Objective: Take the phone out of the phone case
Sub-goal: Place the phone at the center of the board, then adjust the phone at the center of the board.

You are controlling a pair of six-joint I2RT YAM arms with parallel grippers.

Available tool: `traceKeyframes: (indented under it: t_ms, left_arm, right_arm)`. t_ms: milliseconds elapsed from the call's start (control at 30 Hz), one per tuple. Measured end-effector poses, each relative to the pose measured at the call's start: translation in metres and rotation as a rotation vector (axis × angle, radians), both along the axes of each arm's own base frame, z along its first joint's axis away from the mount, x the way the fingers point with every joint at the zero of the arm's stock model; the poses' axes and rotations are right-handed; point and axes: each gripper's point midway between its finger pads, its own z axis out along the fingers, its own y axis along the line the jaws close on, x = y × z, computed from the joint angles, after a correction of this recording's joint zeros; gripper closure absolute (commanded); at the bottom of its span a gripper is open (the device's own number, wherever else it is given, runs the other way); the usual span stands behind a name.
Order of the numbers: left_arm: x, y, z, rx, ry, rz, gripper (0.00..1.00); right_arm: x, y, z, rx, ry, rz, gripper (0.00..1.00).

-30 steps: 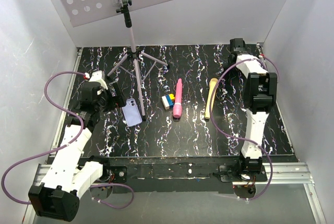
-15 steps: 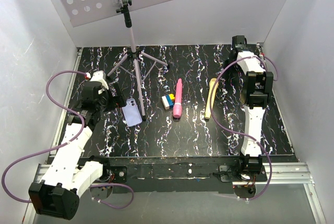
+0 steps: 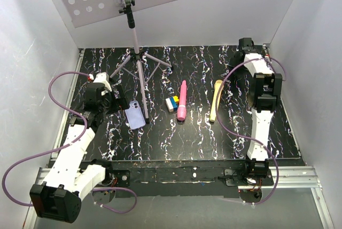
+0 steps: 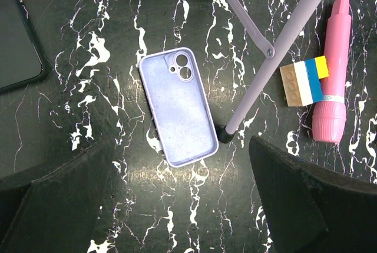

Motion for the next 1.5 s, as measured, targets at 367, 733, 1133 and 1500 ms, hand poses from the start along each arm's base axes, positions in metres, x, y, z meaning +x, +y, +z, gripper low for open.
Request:
traceKeyframes:
  t_ms: [367,733,1133,1500]
  left_arm:
    - [0.004,0.005,-0.005,-0.002,0.018,0.017,0.02]
    - [0.005,0.01,-0.008,-0.003,0.026,0.034,0.02]
    - [0.007,0.011,-0.012,-0.002,0.043,0.038,0.02]
    - [0.019,0.041,-0.056,-0.078,0.211,0.225,0.02]
  right_arm:
    - [-0.061,-0.05,0.027,-0.11,0.036,0.156,0.13]
    - [-0.023,-0.07,0.008,-0.065,-0.055,0.17,0.12]
    - [0.034,-0.083,0.006,-0.097,-0.088,0.184,0.11]
    - [-0.054,-0.046,0.033,-0.197,0.053,0.444,0.1]
